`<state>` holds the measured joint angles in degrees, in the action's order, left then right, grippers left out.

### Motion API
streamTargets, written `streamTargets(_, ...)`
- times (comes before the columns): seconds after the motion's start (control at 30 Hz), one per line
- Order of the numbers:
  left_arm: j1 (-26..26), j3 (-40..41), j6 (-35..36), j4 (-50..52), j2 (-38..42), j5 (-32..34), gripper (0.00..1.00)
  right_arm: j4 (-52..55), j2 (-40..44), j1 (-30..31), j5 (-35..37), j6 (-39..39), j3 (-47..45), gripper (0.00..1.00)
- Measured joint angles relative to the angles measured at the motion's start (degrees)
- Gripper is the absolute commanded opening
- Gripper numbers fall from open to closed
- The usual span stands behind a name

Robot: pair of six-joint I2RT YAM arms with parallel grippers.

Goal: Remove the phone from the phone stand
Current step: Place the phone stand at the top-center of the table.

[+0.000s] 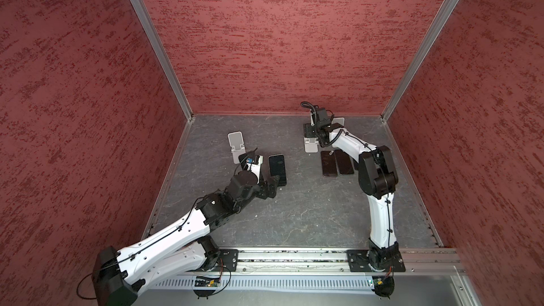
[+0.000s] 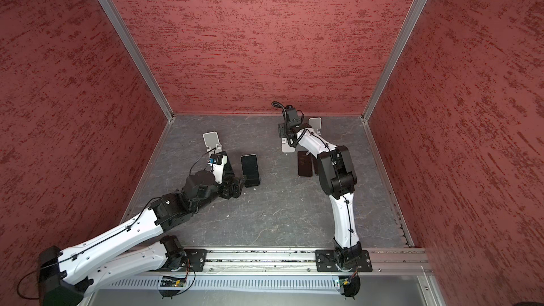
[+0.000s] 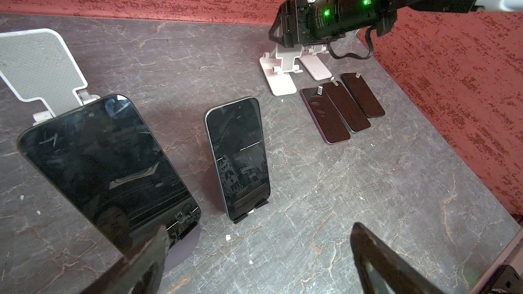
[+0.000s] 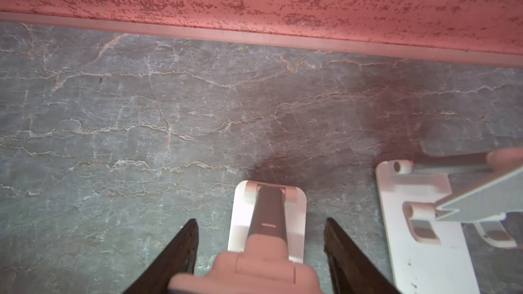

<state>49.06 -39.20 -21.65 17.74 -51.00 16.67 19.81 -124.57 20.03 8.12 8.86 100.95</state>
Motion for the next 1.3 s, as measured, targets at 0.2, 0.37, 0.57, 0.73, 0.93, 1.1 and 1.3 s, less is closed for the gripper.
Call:
streamTargets(0.2,0.2,-0.5,-0.1,0.3,-0.9,0.1,1.0,0.0,-1.5,-0.4,-0.1,-0.2,1.9,0.64)
streamTargets(0.37,0.5,-0.6,-0.4,0.3,-0.9,0.1,1.0,0.1,-3.1,-0.8,-0.2,-0.3,3.1,0.66)
streamTargets(0.57,0.5,-0.6,-0.6,0.3,-1.4,0.1,1.0,0.6,-3.5,-0.9,-0.2,-0.3,3.7,0.73)
streamTargets(0.73,0.5,-0.6,-0.6,0.3,-1.6,0.1,1.0,0.9,-4.0,-0.9,-0.2,-0.3,3.7,0.77)
streamTargets(0.93,0.6,-0.6,-0.6,0.3,-1.6,0.1,1.0,1.4,-4.2,-0.9,-0.2,-0.4,3.8,0.84)
streamTargets(1.1,0.7,-0.6,-0.6,0.3,-1.6,0.2,1.0,2.0,-4.2,-0.9,-0.1,-0.4,5.4,0.91)
streamTargets(1.3,0.7,-0.6,-0.6,0.9,-1.6,0.2,1.0,2.5,-4.2,-0.9,0.0,-1.0,5.9,0.98)
